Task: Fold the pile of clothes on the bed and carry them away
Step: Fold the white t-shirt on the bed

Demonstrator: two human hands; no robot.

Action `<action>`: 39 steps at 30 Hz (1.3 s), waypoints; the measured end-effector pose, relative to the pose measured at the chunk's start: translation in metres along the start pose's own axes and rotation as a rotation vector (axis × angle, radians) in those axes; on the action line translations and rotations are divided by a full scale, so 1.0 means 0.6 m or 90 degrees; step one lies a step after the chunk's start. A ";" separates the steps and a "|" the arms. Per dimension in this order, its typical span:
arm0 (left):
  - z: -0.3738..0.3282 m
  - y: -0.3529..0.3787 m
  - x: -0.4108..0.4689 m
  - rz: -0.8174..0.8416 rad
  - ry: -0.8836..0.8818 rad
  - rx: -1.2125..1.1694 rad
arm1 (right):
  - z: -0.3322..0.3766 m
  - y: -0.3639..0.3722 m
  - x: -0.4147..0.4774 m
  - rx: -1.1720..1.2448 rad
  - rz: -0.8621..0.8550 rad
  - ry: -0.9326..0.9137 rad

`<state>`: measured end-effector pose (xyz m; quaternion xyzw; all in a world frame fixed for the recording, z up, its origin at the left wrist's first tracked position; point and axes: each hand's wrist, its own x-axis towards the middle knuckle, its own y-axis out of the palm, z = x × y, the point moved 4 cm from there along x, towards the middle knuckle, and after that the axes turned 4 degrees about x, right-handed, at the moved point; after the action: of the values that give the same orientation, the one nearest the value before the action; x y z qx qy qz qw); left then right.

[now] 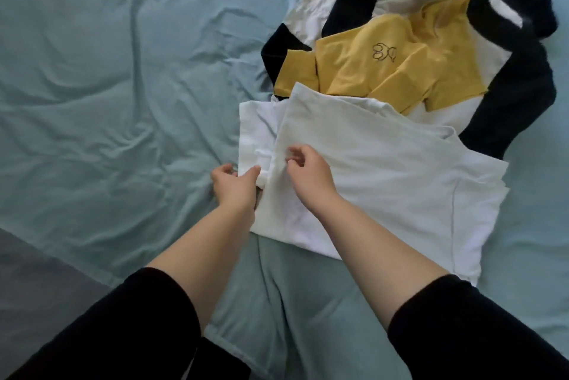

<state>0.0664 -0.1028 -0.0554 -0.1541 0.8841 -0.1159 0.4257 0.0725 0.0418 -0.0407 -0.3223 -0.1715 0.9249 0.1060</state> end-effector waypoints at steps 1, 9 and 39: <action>-0.001 0.001 0.006 0.006 -0.018 -0.034 | -0.004 0.006 0.011 0.058 -0.006 0.041; 0.007 -0.035 0.039 0.050 -0.040 -0.092 | -0.012 0.009 0.039 0.170 -0.034 0.146; -0.005 -0.043 0.008 0.123 0.160 0.051 | 0.098 0.083 0.112 -0.092 0.051 0.054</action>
<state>0.0656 -0.1286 -0.0483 -0.0356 0.9357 -0.1280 0.3267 -0.0205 0.0022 -0.0544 -0.3746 -0.2200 0.8992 0.0524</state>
